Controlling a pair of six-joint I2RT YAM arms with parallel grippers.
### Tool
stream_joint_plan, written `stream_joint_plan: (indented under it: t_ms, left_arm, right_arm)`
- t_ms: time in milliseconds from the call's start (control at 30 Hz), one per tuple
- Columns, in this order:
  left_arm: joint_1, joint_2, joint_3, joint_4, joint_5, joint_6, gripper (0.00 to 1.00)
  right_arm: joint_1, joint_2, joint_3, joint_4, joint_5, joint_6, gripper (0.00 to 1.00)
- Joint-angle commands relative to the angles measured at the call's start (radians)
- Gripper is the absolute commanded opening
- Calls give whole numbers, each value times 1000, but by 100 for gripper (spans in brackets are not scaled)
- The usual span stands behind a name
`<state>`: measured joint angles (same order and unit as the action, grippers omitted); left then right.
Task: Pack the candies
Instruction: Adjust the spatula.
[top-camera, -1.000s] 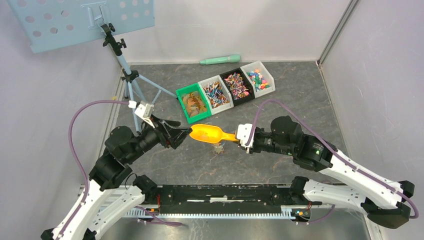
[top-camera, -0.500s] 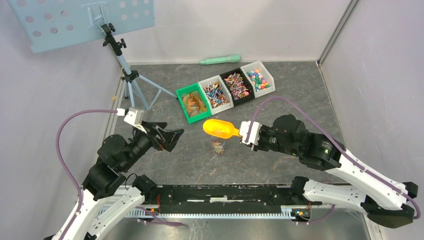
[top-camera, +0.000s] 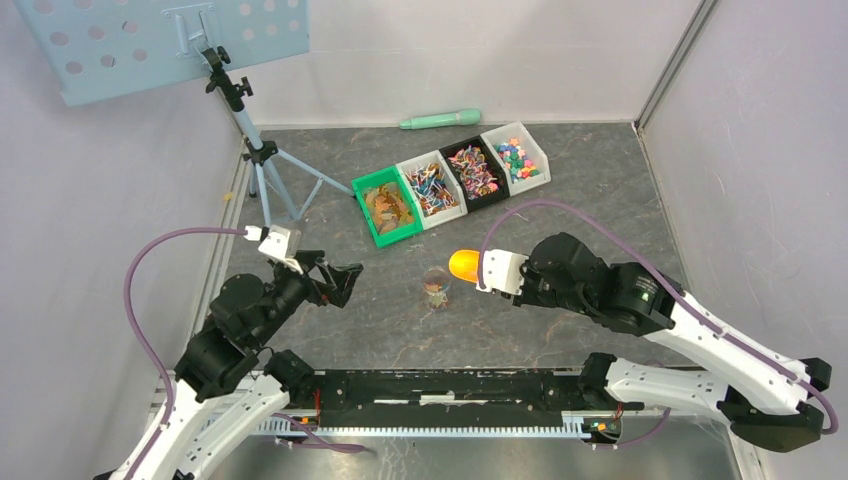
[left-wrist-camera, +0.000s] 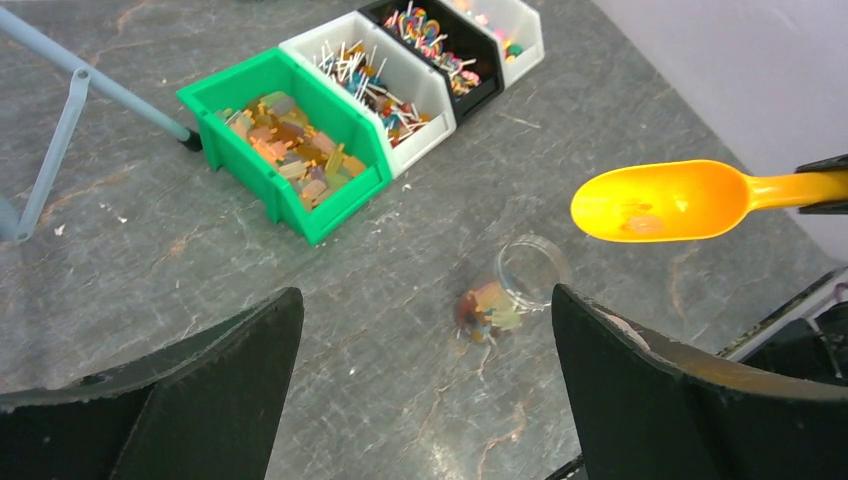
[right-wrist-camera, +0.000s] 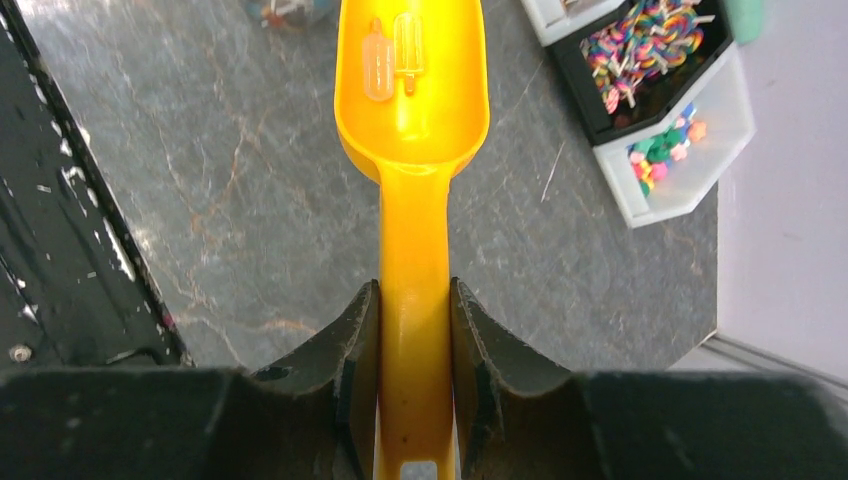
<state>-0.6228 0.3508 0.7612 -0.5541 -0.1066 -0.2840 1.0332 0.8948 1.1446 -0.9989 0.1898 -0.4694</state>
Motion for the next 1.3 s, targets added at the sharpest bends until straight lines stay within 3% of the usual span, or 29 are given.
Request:
stream_joint_plan:
  t_ms: [0, 700, 900, 1267]
  left_arm:
    - [5, -21, -30, 5, -42, 73, 100]
    - [6, -120, -111, 10, -98, 101, 100]
    - [5, -128, -127, 31, -46, 84, 100]
    - [6, 53, -115, 129, 166, -32, 66]
  right_arm:
    - [4, 11, 52, -66, 39, -20, 0]
    - [8, 214, 253, -180, -26, -24, 0]
    - [27, 260, 272, -209, 1, 26, 0]
    - [91, 332, 319, -255, 52, 79, 0]
